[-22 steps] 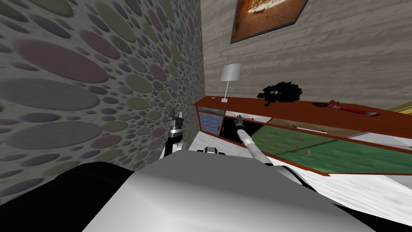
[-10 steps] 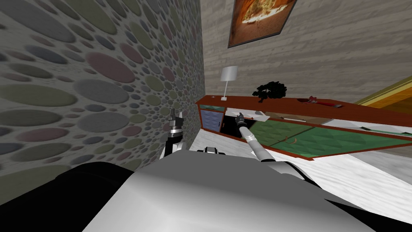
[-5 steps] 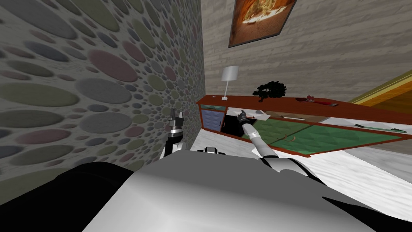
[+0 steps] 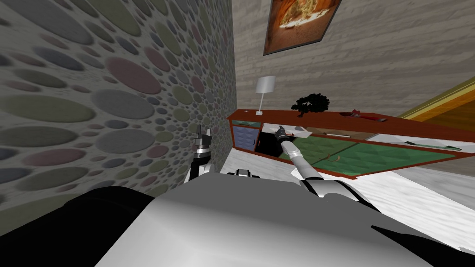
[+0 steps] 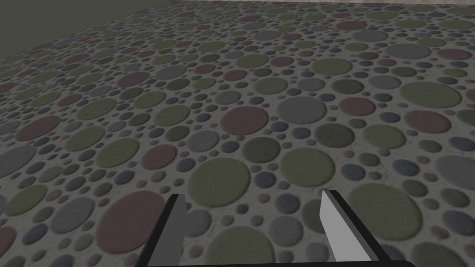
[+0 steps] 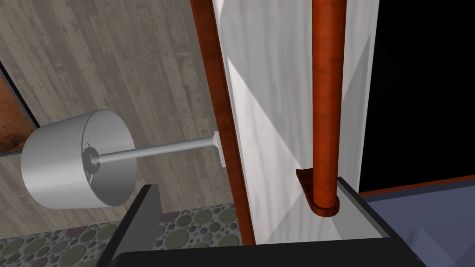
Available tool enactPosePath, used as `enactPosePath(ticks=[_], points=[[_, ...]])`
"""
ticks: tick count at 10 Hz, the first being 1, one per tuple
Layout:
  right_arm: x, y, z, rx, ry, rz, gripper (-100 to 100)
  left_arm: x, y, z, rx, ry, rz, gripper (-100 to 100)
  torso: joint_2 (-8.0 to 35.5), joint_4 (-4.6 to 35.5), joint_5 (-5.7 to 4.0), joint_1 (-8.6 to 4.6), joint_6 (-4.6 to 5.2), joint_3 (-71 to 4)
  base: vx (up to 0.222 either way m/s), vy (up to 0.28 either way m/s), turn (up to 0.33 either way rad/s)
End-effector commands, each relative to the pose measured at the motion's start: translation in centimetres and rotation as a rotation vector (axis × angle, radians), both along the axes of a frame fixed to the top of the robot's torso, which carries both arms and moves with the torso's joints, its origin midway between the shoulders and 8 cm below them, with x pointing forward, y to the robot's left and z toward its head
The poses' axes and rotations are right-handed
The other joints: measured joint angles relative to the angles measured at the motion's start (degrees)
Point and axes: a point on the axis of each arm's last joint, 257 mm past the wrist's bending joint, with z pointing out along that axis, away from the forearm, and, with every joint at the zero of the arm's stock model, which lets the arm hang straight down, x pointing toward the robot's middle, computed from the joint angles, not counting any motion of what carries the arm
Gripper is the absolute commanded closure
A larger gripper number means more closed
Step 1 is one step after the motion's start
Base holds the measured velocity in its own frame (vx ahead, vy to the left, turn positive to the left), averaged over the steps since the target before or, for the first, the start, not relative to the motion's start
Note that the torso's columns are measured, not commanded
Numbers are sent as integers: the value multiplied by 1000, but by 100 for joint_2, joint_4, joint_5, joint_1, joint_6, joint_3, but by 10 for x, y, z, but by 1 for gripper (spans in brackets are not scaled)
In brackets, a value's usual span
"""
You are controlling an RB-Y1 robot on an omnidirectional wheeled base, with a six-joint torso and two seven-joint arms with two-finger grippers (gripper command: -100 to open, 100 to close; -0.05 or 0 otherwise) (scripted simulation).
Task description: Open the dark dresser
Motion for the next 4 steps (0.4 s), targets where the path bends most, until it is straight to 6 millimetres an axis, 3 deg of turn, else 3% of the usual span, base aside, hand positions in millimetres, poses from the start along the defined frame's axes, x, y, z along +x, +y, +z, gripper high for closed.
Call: enactPosePath(ticks=[1, 4], points=[[0, 0, 0, 0, 0, 0, 0, 0, 0, 0, 0, 0, 0, 0, 0, -1, 0, 2, 1, 0, 0, 0, 0], [0, 0, 0, 0, 0, 0, 0, 0, 0, 0, 0, 0, 0, 0, -1, -2, 0, 3, 1, -1, 0, 0, 0]])
